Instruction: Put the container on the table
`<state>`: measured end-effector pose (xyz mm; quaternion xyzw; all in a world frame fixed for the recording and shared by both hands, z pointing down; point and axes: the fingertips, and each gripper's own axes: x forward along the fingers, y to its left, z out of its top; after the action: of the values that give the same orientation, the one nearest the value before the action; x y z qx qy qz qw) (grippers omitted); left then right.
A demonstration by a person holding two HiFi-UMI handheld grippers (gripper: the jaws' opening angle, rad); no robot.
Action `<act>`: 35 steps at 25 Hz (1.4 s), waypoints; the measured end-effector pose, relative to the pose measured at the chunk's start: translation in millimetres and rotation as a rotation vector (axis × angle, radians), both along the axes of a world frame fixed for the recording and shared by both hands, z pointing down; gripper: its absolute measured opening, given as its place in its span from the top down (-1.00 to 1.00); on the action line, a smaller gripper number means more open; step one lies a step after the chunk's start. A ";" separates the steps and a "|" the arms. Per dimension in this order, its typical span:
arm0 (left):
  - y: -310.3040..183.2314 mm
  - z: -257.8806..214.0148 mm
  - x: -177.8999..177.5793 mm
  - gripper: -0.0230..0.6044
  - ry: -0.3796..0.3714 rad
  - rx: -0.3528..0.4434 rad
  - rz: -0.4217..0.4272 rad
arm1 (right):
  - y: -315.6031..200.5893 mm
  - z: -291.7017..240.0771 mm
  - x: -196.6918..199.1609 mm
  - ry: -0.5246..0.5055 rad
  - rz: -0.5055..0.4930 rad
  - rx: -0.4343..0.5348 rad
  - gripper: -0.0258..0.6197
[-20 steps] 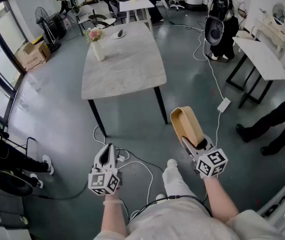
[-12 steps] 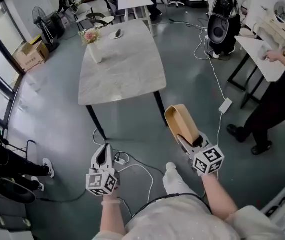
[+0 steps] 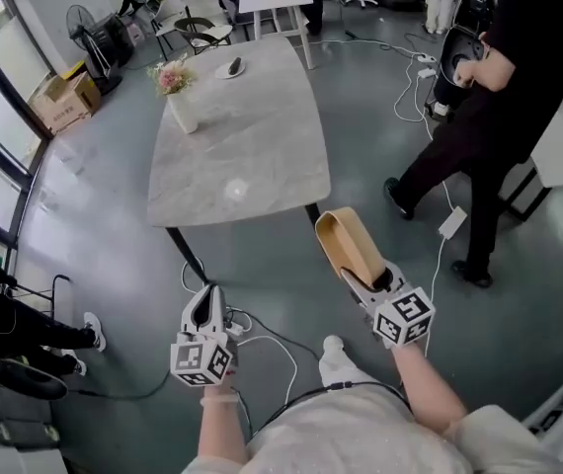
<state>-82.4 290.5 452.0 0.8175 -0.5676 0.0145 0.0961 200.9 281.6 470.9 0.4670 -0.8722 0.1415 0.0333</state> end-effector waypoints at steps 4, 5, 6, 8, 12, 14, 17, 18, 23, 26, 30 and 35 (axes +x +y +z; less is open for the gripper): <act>-26.3 -3.7 17.2 0.89 0.004 -0.004 -0.020 | -31.8 -3.7 14.2 -0.022 -0.024 -0.002 0.27; -33.4 -4.5 21.2 0.89 0.006 -0.004 -0.024 | -40.1 -4.5 17.4 -0.024 -0.031 0.000 0.27; -40.8 -4.9 24.8 0.89 0.006 -0.003 -0.029 | -48.3 -4.6 20.2 -0.027 -0.038 0.003 0.27; -54.6 -4.0 30.6 0.89 0.007 -0.001 -0.037 | -62.8 -3.1 24.7 -0.033 -0.051 0.005 0.27; -78.8 -1.6 43.1 0.89 0.019 0.013 -0.047 | -87.5 0.4 34.3 -0.034 -0.064 0.008 0.27; -89.9 -0.2 48.9 0.89 0.019 0.015 -0.047 | -97.2 1.1 39.7 -0.034 -0.067 0.008 0.27; -104.3 -2.9 56.7 0.89 0.024 0.020 -0.048 | -108.7 -1.6 48.5 -0.034 -0.069 0.009 0.27; -108.9 -4.5 59.6 0.89 0.026 0.023 -0.046 | -112.8 -3.1 51.4 -0.036 -0.067 0.010 0.27; -123.6 -5.0 70.8 0.89 0.018 0.025 -0.033 | -126.8 -3.4 59.4 -0.054 -0.057 0.010 0.27; -128.6 -5.1 68.4 0.89 0.014 0.023 -0.038 | -130.1 0.9 57.7 -0.058 -0.062 0.000 0.27; -137.0 -7.7 60.0 0.89 0.013 0.030 -0.052 | -139.9 1.7 54.5 -0.068 -0.062 -0.005 0.27; -155.8 -2.5 48.3 0.89 0.022 0.027 -0.060 | -156.8 2.8 42.9 -0.061 -0.079 -0.005 0.27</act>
<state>-34.1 134.7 449.5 0.8014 -0.5910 -0.0052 0.0916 243.8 124.7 473.7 0.4276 -0.8902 0.1563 0.0134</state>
